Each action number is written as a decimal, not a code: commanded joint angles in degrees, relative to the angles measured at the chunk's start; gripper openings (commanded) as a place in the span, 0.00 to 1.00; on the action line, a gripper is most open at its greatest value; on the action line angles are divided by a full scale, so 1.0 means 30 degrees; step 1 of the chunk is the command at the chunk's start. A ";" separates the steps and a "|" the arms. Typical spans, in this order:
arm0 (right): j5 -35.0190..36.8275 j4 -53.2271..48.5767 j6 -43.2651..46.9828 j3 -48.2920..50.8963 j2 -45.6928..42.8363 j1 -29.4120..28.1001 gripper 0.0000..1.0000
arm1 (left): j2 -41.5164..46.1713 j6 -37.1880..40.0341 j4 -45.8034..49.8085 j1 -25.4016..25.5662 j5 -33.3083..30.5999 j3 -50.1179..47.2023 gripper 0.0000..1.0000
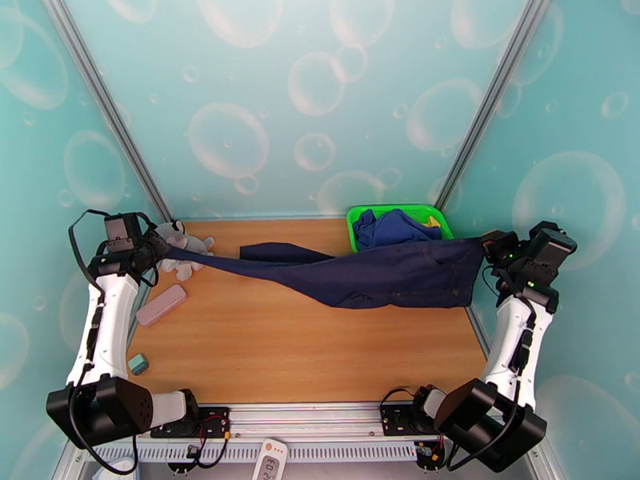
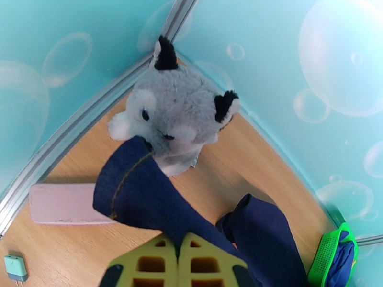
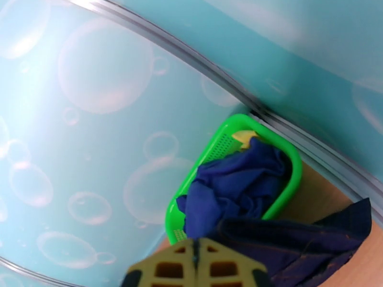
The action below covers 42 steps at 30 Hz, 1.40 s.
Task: Fold and stack the trousers
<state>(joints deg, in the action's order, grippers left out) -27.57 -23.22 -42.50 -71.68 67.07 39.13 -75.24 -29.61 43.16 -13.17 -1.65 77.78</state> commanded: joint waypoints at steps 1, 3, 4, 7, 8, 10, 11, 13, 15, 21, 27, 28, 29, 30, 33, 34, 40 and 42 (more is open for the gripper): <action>0.0428 -0.3380 0.1151 -0.0237 -0.1317 0.0856 0.00 | 0.1589 -0.0877 0.0924 -0.0197 0.0229 -0.2302 0.00; 0.0481 -0.5039 0.1966 0.1405 -0.2524 0.1810 0.00 | 0.3181 -0.1625 0.1178 -0.0191 0.0137 -0.4691 0.00; 0.1183 -0.5595 0.2253 0.2463 -0.3408 0.1864 0.00 | 0.4147 -0.2099 0.1066 -0.0181 0.0138 -0.6099 0.00; 0.2840 -0.5640 0.2236 0.5450 -0.5864 0.1811 0.00 | 0.6392 -0.3189 0.0780 -0.0210 -0.0204 -0.9567 0.00; 0.2822 -0.5593 0.2080 0.6386 -0.6434 0.2064 0.00 | 0.6833 -0.3409 0.0761 -0.0210 -0.0299 -1.0582 0.00; 0.2636 -0.5633 0.1977 0.7312 -0.7033 0.2412 0.00 | 0.7276 -0.3516 0.0839 -0.0210 -0.0042 -1.1686 0.00; 0.2621 -0.5681 0.1957 0.7602 -0.7239 0.2516 0.00 | 0.7405 -0.3683 0.0955 -0.0187 0.0122 -1.2125 0.00; 0.2970 -0.5922 0.1920 0.7901 -0.7554 0.2725 0.00 | 0.7421 -0.4174 0.1380 -0.0159 0.0194 -1.2185 0.00; 0.3466 -0.6039 0.1979 0.8169 -0.7821 0.2930 0.00 | 0.7402 -0.5092 0.1890 -0.0181 -0.0410 -1.2315 0.00; 0.4738 -0.6349 0.2541 0.7999 -0.7859 0.3781 0.00 | 0.7860 -0.6589 0.2856 -0.0181 -0.0494 -1.3260 0.00; 0.5236 -0.6777 0.2911 0.7038 -0.8254 0.4731 0.00 | 0.9749 -0.8531 0.4118 -0.0236 -0.1513 -1.2957 0.13; 0.5343 -0.6995 0.2988 0.6952 -0.8449 0.4725 0.00 | 1.0129 -0.8846 0.4265 -0.0239 -0.1777 -1.2891 0.15; 0.5462 -0.7230 0.3048 0.6903 -0.8600 0.4619 0.00 | 1.0467 -0.9153 0.4475 -0.0239 -0.2153 -1.2819 0.15; 0.5682 -0.7352 0.3132 0.6903 -0.8847 0.4432 0.00 | 1.0856 -0.9429 0.4705 -0.0238 -0.2559 -1.2719 0.15; 0.6506 -0.7806 0.3048 0.6871 -0.9590 0.3986 0.00 | 1.1557 -0.9877 0.5434 -0.0269 -0.3399 -1.2335 0.19; 0.6624 -0.7968 0.2929 0.6873 -0.9806 0.3919 0.00 | 1.1756 -0.9776 0.5541 -0.0269 -0.3351 -1.2249 0.23; 0.7210 -0.9039 0.2223 0.6352 -1.0552 0.3930 0.27 | 1.2783 -0.9649 0.5333 -0.0239 -0.2594 -1.2224 0.29; 0.7514 -0.9447 0.2155 0.5803 -1.0509 0.3903 0.42 | 1.2953 -0.7424 0.2905 -0.0124 0.0205 -1.2712 0.36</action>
<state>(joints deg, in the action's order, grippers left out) -7.60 -49.50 -35.64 -51.11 36.01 51.09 -37.23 -56.82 58.17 -13.54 -8.12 39.92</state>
